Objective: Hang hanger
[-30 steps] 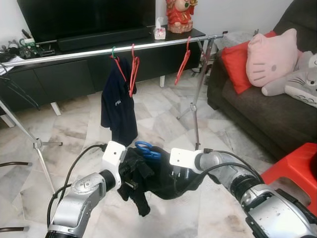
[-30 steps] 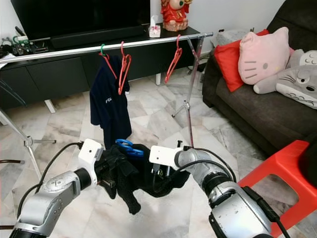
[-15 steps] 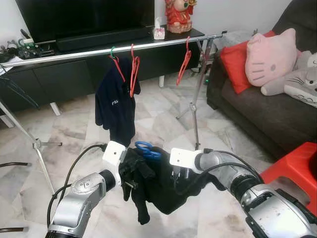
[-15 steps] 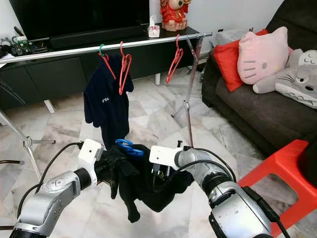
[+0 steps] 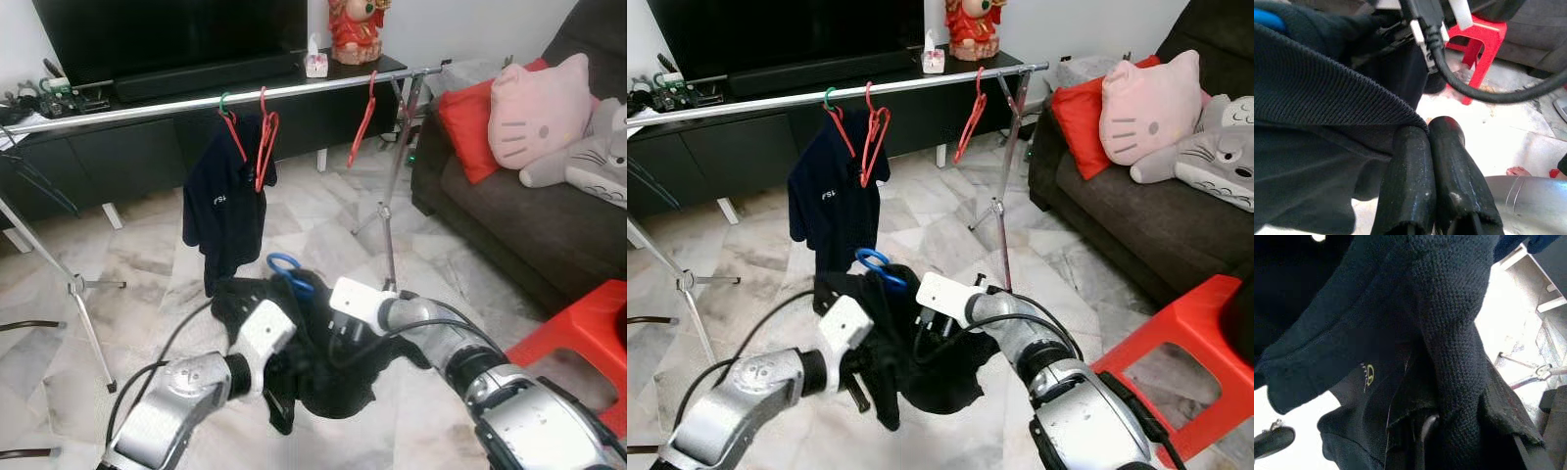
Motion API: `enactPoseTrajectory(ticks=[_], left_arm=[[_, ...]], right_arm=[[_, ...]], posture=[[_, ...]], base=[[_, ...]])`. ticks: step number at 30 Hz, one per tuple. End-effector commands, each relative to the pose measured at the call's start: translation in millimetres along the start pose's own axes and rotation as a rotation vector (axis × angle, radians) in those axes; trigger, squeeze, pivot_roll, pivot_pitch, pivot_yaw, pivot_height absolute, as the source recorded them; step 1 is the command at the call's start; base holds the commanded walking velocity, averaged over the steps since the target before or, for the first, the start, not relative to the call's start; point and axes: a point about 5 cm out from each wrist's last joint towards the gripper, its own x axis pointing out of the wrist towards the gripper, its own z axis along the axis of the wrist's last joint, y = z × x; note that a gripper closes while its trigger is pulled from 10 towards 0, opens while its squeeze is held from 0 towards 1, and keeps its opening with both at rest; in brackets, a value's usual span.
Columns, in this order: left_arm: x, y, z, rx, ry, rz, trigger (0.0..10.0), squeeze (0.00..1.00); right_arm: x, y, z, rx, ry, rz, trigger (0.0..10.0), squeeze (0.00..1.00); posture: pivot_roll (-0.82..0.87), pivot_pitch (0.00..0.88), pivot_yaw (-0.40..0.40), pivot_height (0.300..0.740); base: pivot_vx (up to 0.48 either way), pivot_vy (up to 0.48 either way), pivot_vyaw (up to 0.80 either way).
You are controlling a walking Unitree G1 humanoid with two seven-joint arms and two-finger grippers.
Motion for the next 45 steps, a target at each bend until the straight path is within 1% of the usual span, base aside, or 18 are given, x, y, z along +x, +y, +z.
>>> enactPoseTrajectory(ticks=[1,6,9,10,13,14,16,23,26,30,32,33,34,35,38,40,41,45], left_arm=[[0.0,-3.6,2.6,0.003,-0.008,-0.022,10.0,0.0],[-0.8,-4.1,3.6,0.005,-0.005,-0.024,10.0,0.0],[-0.3,-1.5,4.5,0.014,-0.006,0.002,10.0,0.0],[-0.4,-0.8,4.3,0.019,-0.003,0.007,10.0,0.39],[-0.7,-0.1,3.9,0.025,0.002,0.01,10.0,0.39],[-2.1,3.0,3.7,0.029,0.003,0.028,10.0,1.0],[-4.5,7.4,4.0,0.037,0.004,0.052,10.0,1.0],[-4.4,5.3,5.4,0.037,-0.006,0.039,10.0,1.0],[-6.6,4.9,6.6,0.034,-0.015,0.033,10.0,1.0],[-23.3,18.0,13.9,0.043,-0.066,0.1,10.0,1.0],[-37.1,25.1,13.9,0.066,-0.058,0.124,10.0,1.0],[-40.7,26.2,13.7,0.071,-0.056,0.126,10.0,1.0],[-49.4,28.9,14.0,0.085,-0.058,0.128,10.0,1.0],[-54.6,30.5,13.9,0.088,-0.059,0.128,10.0,1.0],[-63.9,33.3,12.1,0.104,-0.039,0.121,10.0,1.0],[-67.8,35.8,9.7,0.121,-0.016,0.123,10.0,1.0],[-69.9,37.6,8.5,0.132,-0.003,0.119,10.0,1.0],[-70.1,37.9,8.4,0.137,-0.001,0.113,10.0,1.0]], right_arm=[[-1.2,-11.5,10.7,0.022,-0.04,-0.047,10.0,0.0],[-0.4,-10.4,11.9,0.03,-0.046,-0.041,10.0,0.0],[-0.2,-10.6,13.7,0.039,-0.057,-0.039,10.0,0.0],[-0.3,-10.7,13.9,0.037,-0.059,-0.038,10.0,0.0],[-0.4,-10.9,14.0,0.034,-0.059,-0.037,10.0,0.0],[-1.3,-12.5,14.2,0.027,-0.063,-0.034,10.0,0.0],[-2.6,-13.5,14.8,0.006,-0.077,-0.012,10.0,0.0],[-2.1,-10.7,15.4,-0.003,-0.088,0.006,10.0,0.0],[-2.2,-9.7,15.9,0.004,-0.101,0.019,10.0,0.0],[-6.8,-9.0,10.8,-0.055,-0.118,0.08,10.0,0.0],[-10.8,-11.0,5.1,-0.081,-0.115,0.103,10.0,0.0],[-11.8,-11.2,3.7,-0.087,-0.116,0.114,10.0,0.0],[-14.7,-11.1,0.0,-0.111,-0.117,0.146,10.0,0.0],[-16.4,-11.2,-1.9,-0.119,-0.119,0.163,10.0,0.0],[-20.0,-11.6,-5.1,-0.128,-0.132,0.197,10.0,0.0],[-22.9,-10.5,-7.0,-0.142,-0.147,0.238,10.0,0.0],[-25.7,-9.1,-7.7,-0.151,-0.169,0.281,10.0,0.0],[-26.8,-8.6,-7.3,-0.144,-0.184,0.301,10.0,0.0]], posture=[[-0.07,0.0,0.004,0.74],[-0.07,0.0,0.003,0.74],[-0.07,0.0,0.002,0.74],[-0.07,0.0,0.002,0.74],[-0.07,0.0,0.002,0.74],[-0.07,0.0,0.002,0.74],[-0.07,0.0,0.002,0.74],[-0.06,0.0,0.002,0.74],[-0.06,0.0,0.002,0.74],[-0.06,0.0,-0.002,0.74],[-0.06,0.0,-0.002,0.74],[-0.06,0.0,-0.002,0.74],[-0.06,0.0,-0.002,0.74],[-0.06,0.0,-0.002,0.74],[-0.06,0.0,-0.004,0.74],[-0.06,0.0,-0.004,0.74],[-0.06,0.0,-0.004,0.74],[-0.06,0.0,-0.004,0.74]], base=[[0.0,0.0,0.0],[0.0,0.0,0.0],[0.0,0.0,0.0],[0.0,0.0,0.0],[0.0,0.0,0.0],[0.0,0.0,0.0],[0.0,0.0,0.0],[0.0,0.0,0.0],[0.0,0.0,0.0],[0.0,0.0,0.0],[0.0,0.0,0.0],[0.0,0.0,0.0],[0.0,0.0,0.0],[0.0,0.0,0.0],[0.0,0.0,0.0],[0.0,0.0,0.0],[0.0,0.0,0.0],[0.0,0.0,0.0]])
